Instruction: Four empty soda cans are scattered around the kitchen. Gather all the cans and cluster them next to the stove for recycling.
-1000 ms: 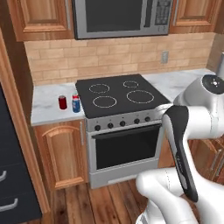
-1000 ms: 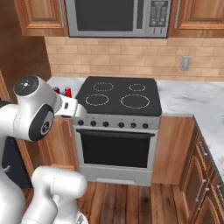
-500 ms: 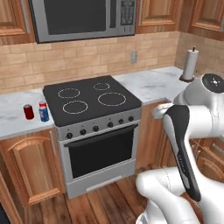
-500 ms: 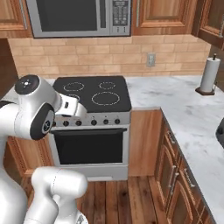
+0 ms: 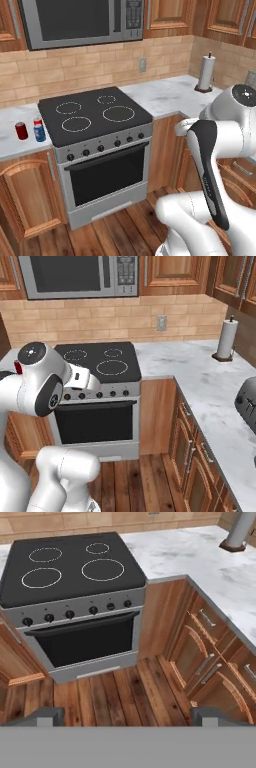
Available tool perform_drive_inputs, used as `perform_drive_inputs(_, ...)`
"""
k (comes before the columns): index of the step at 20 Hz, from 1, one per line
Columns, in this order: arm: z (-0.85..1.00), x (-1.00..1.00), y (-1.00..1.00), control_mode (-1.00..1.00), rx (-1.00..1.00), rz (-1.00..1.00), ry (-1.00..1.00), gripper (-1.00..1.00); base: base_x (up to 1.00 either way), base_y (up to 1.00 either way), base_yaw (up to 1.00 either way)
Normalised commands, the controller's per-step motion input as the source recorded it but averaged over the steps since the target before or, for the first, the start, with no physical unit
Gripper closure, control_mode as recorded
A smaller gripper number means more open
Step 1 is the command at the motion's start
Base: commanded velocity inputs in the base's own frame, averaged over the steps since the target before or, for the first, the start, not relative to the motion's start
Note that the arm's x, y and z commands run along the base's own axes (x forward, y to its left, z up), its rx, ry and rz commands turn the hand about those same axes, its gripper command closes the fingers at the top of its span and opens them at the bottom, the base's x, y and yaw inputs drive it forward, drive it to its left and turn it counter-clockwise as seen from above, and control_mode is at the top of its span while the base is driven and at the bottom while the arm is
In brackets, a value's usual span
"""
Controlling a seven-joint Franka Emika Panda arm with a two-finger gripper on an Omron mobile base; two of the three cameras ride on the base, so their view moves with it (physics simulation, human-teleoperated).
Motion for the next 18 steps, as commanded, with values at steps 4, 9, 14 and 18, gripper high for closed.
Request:
perform_drive_inputs(4,0.00,0.00,0.00,1.00,0.00,0.00,0.00,-1.00,-0.18,-0.44,-0.30)
perform_drive_inputs(9,0.00,0.00,0.00,1.00,0.00,0.00,0.00,-1.00,-0.11,-0.42,-0.38)
perform_drive_inputs(14,0.00,0.00,0.00,1.00,0.00,0.00,0.00,-1.00,-0.05,-0.36,-0.40)
perform_drive_inputs(18,0.00,0.00,0.00,1.00,0.00,0.00,0.00,-1.00,0.00,-0.09,-0.48)
